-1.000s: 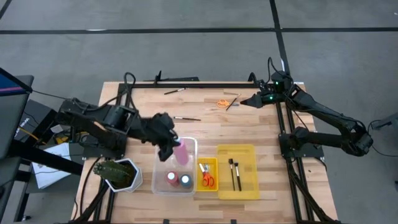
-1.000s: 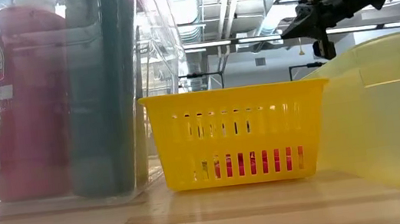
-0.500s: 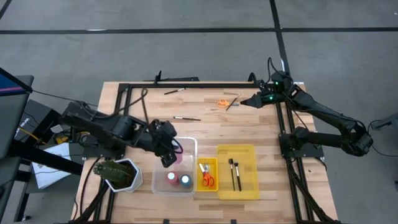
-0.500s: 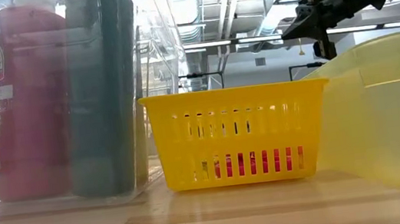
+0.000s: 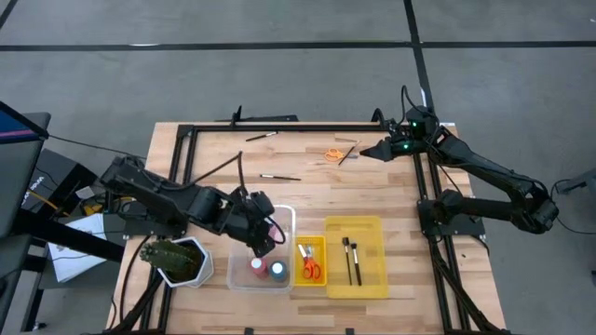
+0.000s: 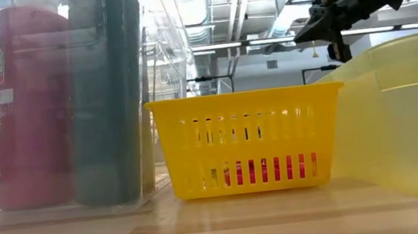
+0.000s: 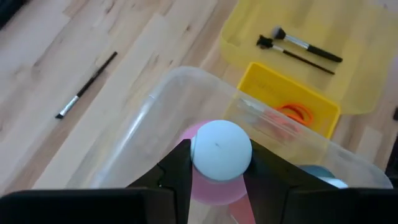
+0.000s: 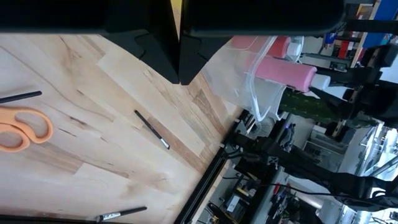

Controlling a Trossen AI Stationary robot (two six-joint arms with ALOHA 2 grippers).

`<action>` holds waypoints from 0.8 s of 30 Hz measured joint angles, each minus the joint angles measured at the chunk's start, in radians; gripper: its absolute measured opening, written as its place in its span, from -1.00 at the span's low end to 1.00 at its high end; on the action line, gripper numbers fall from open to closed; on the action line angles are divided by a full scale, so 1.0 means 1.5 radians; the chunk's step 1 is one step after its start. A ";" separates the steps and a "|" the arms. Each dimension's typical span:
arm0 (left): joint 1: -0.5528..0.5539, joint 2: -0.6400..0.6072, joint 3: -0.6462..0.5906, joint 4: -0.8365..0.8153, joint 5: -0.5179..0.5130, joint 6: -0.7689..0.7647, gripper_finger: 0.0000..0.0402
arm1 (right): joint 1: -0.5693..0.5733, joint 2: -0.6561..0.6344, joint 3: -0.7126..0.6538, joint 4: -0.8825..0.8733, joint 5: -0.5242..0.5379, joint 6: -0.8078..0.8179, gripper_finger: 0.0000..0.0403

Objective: Pick & Place Paint Supplies
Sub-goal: Put the pink bottle into the transparent bin

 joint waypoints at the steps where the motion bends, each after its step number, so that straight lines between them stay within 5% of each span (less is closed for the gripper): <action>1: -0.003 0.002 -0.001 0.002 -0.006 -0.010 -0.47 | 0.000 0.000 0.000 0.000 0.000 0.000 -1.00; 24: -0.063 -0.008 -0.215 0.198 -0.084 -0.127 -0.47 | 0.000 0.000 0.000 0.000 -0.013 -0.019 -1.00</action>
